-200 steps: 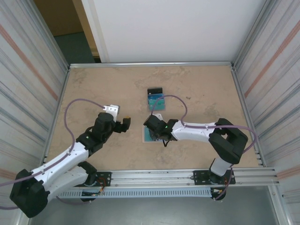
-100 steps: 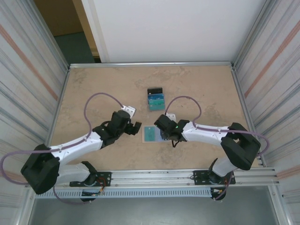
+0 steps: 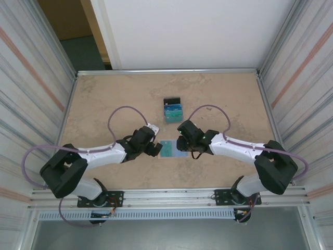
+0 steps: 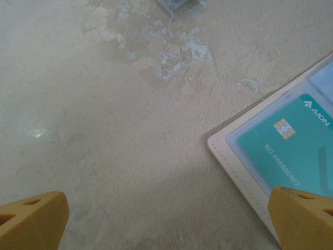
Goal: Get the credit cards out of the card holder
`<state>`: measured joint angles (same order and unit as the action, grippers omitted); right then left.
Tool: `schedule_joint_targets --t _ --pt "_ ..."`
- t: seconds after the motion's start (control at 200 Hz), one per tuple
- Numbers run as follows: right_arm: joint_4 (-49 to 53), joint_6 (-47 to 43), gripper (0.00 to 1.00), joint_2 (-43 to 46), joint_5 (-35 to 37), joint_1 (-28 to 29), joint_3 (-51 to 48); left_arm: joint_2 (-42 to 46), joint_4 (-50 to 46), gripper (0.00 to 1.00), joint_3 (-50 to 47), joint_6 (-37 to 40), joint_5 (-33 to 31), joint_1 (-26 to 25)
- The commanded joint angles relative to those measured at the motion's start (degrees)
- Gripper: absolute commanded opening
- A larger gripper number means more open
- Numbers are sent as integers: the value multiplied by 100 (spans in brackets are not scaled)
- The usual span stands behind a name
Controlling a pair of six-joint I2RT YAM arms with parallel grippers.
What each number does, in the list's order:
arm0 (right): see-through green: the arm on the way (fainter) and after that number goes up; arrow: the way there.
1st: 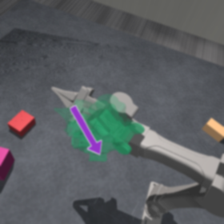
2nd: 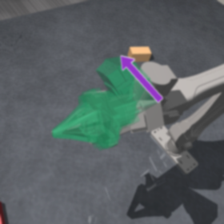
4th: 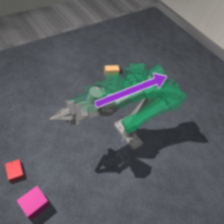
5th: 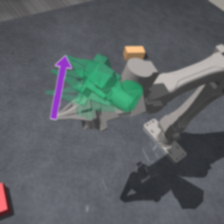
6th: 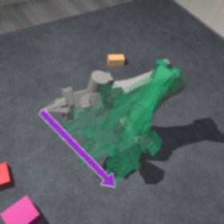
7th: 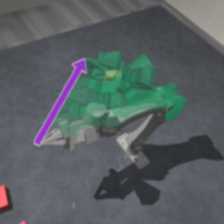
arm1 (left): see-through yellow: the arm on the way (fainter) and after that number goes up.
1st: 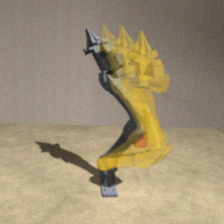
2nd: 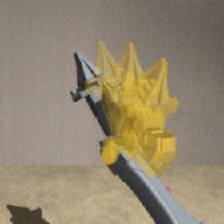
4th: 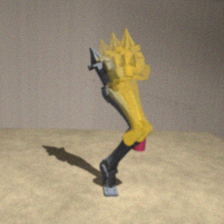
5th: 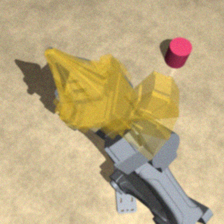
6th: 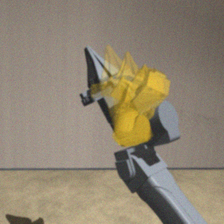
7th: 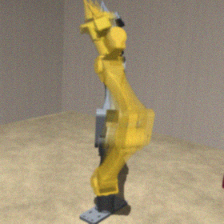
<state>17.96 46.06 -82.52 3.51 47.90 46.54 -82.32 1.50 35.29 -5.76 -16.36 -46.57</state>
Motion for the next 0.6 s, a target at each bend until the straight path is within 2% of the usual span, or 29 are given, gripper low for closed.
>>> schedule_joint_targets --t 0.0,0.175,0.596 --pt "-375 5 27 -262 -708 -99 182 -152 246 99 -4 37 73 -70" --pt "-796 122 25 -627 -1324 -237 191 -352 244 99 -29 25 -73 -105" --pt "-1248 427 25 -1062 -1968 -487 99 -750 114 99 -9 -3 -258 -248"
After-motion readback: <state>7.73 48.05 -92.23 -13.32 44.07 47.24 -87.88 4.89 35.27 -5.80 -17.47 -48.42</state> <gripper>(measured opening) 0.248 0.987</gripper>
